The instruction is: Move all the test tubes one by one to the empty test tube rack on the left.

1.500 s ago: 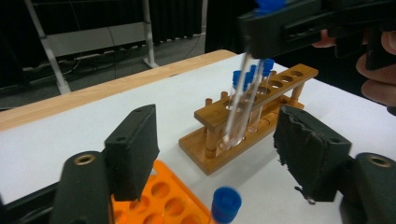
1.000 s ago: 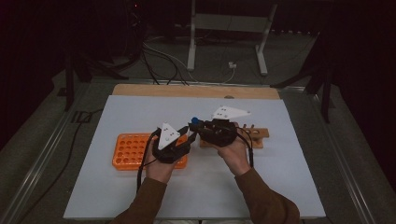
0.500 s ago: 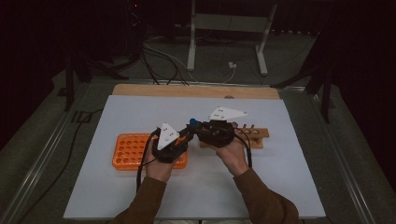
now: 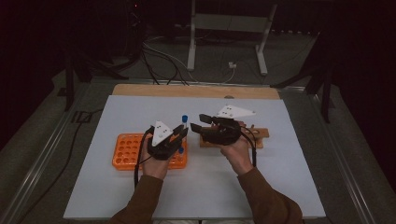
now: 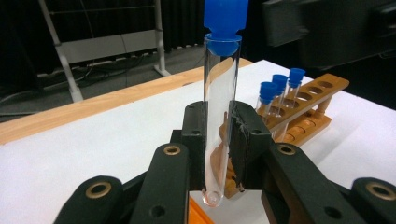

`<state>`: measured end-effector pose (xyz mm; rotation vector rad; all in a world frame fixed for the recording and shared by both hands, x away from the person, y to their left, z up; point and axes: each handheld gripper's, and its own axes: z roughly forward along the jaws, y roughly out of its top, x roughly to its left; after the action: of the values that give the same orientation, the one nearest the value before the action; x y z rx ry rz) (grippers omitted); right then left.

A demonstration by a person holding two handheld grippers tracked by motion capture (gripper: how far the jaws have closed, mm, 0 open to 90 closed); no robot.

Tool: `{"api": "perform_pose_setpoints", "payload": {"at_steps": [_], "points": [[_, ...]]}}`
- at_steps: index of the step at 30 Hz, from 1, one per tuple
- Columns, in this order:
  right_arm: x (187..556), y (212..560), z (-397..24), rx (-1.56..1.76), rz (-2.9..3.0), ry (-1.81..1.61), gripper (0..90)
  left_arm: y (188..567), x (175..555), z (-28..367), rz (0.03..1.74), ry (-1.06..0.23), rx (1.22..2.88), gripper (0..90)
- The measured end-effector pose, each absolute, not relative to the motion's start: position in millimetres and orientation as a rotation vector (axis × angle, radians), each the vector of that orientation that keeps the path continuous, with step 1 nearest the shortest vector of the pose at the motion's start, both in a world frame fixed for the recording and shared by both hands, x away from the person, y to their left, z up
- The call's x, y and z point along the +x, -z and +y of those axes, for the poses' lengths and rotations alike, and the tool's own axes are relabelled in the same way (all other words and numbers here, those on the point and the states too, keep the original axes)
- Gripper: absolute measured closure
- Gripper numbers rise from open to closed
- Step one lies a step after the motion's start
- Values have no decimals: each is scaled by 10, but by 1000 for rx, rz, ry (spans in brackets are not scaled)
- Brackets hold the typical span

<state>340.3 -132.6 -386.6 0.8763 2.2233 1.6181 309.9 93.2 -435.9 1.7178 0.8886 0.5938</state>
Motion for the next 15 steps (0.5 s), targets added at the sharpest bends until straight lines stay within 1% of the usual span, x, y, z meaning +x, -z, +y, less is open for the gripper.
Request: {"api": "perform_pose_setpoints", "payload": {"at_steps": [6, 8, 11, 15], "points": [[3431, 3912, -1424, 908, 2212, -1567, 308, 4384, 3085, 1026, 907, -576, 1714, 782], [3439, 3930, -1470, 923, 2198, -1541, 237, 4395, 3075, 1068, 914, -567, 1710, 782], [3457, 3949, -1555, 958, 2175, -1524, 159, 4409, 3057, 1130, 923, -553, 1704, 782], [3488, 3974, -1690, 995, 2153, -1506, 112, 4425, 3019, 1207, 921, -526, 1700, 782]]}}
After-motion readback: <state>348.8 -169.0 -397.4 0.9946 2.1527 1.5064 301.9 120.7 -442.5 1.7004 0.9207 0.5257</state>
